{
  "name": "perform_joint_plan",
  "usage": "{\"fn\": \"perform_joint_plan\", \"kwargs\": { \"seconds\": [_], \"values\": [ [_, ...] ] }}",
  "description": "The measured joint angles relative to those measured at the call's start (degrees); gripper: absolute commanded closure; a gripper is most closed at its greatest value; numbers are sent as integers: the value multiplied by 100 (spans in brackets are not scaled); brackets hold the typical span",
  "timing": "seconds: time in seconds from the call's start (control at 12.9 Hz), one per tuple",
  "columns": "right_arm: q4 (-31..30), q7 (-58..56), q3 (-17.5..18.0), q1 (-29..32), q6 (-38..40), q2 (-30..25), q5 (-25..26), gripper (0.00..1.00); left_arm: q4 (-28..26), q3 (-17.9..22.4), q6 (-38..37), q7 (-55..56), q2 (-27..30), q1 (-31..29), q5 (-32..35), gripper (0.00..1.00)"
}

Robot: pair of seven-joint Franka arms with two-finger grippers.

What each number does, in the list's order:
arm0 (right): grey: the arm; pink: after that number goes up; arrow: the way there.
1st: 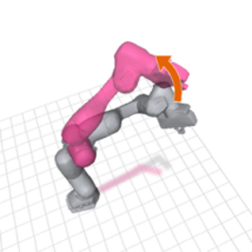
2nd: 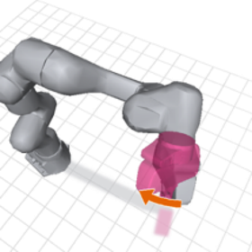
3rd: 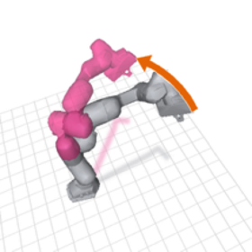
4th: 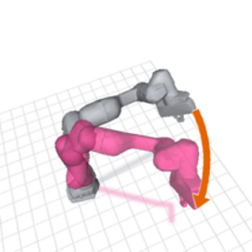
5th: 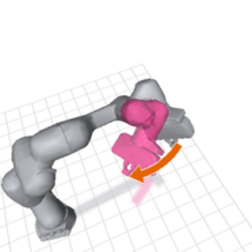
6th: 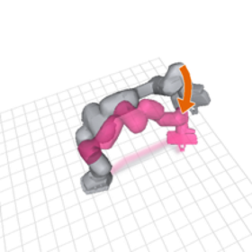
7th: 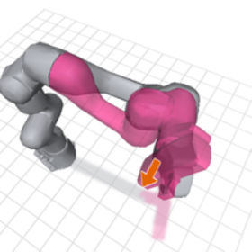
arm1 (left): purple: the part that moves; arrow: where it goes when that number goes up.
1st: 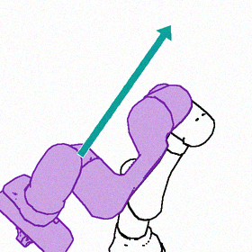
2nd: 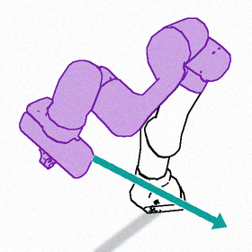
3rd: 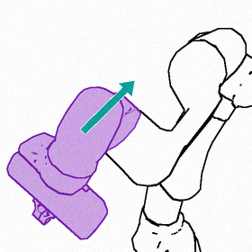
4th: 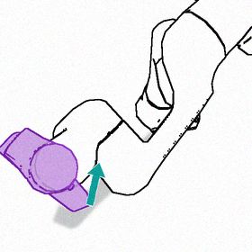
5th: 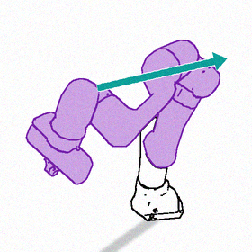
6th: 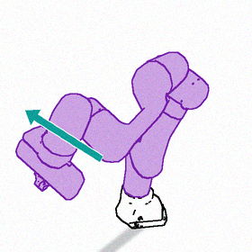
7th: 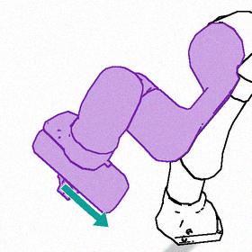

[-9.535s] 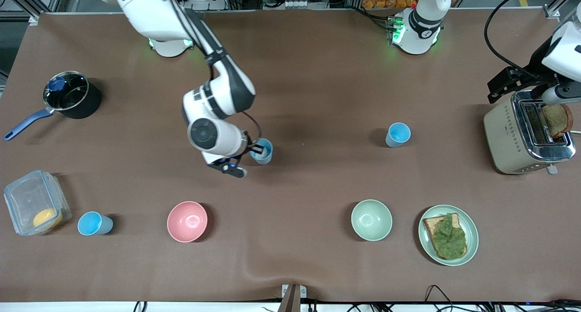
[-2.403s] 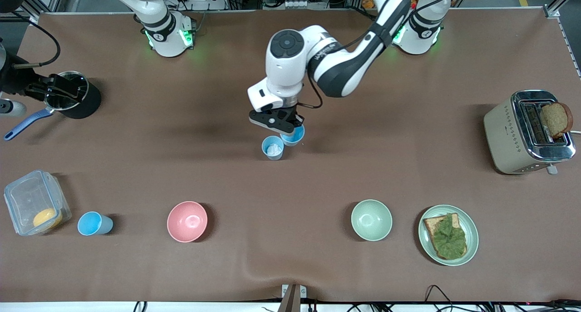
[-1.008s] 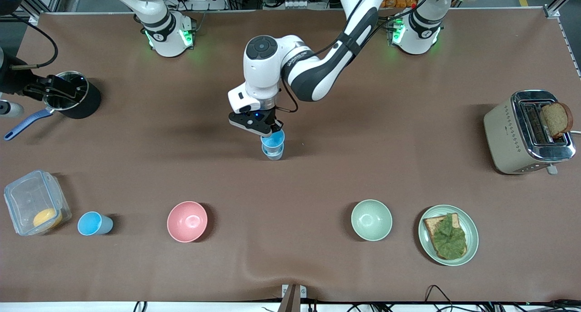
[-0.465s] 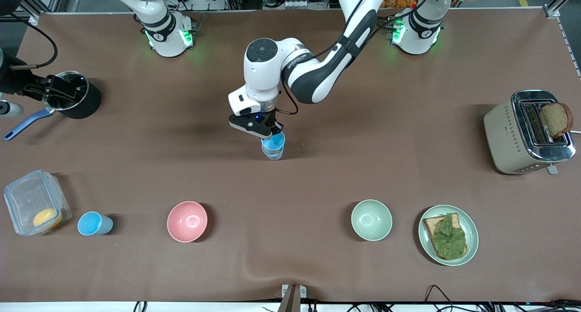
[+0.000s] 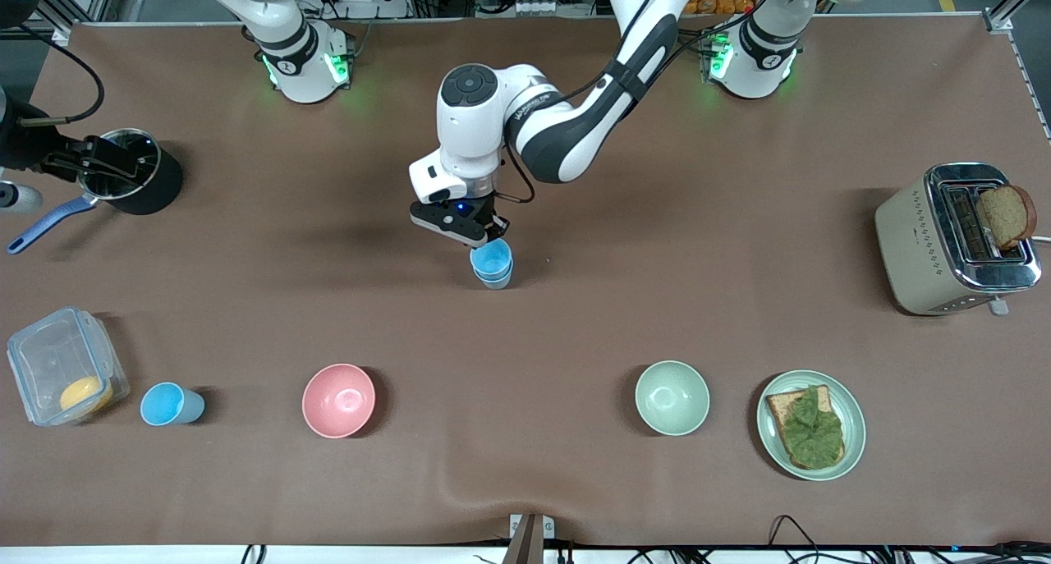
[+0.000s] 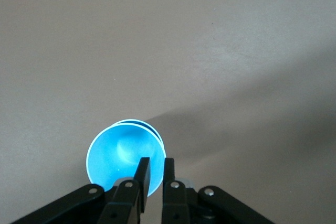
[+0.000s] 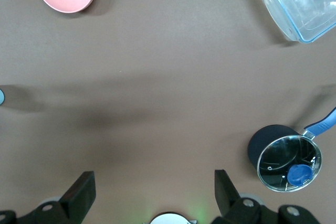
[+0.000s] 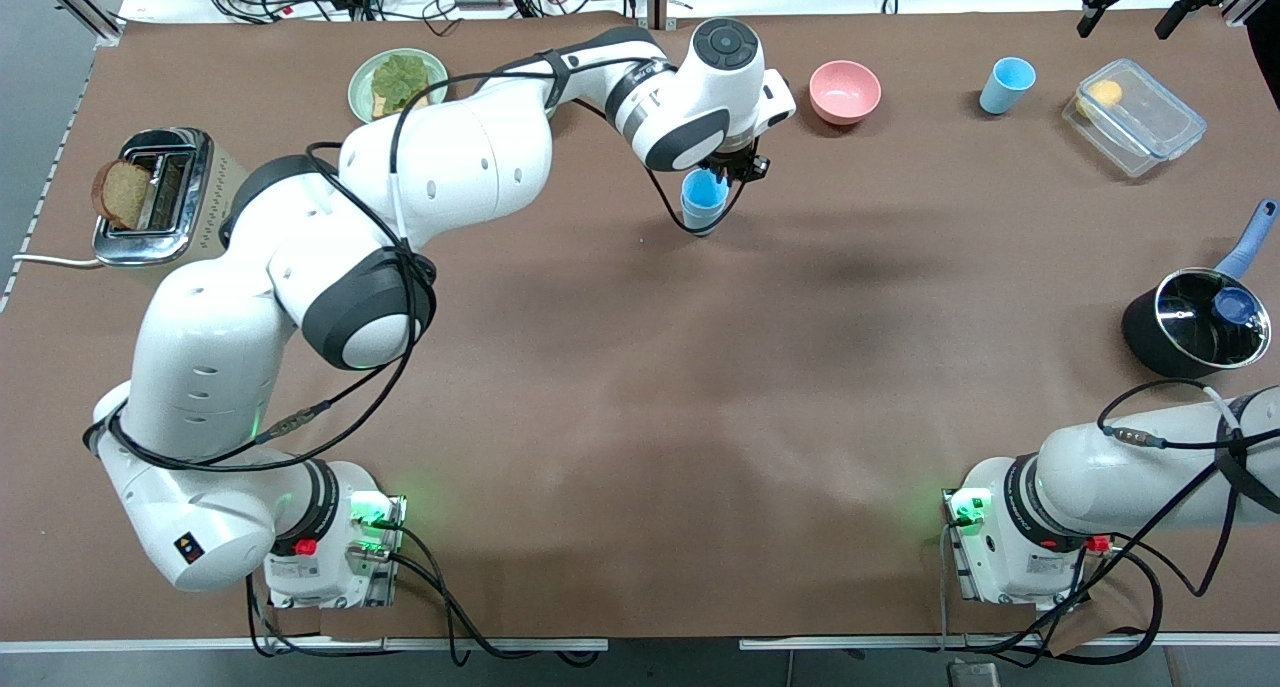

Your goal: Stack blue cups with both arms

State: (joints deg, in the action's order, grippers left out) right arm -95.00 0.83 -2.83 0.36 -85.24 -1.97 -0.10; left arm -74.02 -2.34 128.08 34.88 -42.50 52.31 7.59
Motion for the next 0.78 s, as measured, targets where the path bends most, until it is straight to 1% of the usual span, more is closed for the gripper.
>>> {"fn": "perform_joint_plan", "kwargs": {
  "seconds": [0.08, 0.16, 0.23, 0.31, 0.39, 0.54, 0.62, 0.78],
  "values": [
    [0, 0, 0, 0, 0, 0, 0, 0, 4, 7, -16, 0, 3, 0, 0, 75],
    [-1, 0, 0, 0, 0, 0, 0, 0, 7, 30, -87, 0, 24, 0, 0, 74],
    [-1, 0, 0, 0, 0, 0, 0, 0, 9, 67, -263, 0, 83, -7, 0, 63],
    [-2, 0, 0, 1, 0, 0, 0, 0, 10, 101, -525, 1, 186, -29, 0, 16],
    [-2, 0, 0, 1, 0, 0, 0, 0, 11, 128, -880, 1, 334, -89, 0, 0],
    [-3, 0, 1, 3, 0, 0, 0, 0, -29, 150, -1589, -45, 735, -367, 0, 0],
    [-3, 0, 2, 3, 0, 0, 0, 0, -127, 143, -1743, -175, 958, -560, 0, 0],
    [-4, 0, 1, 4, 0, 0, 0, 0, -540, 49, -1853, -623, 1463, -1054, 0, 0]
  ]
}}
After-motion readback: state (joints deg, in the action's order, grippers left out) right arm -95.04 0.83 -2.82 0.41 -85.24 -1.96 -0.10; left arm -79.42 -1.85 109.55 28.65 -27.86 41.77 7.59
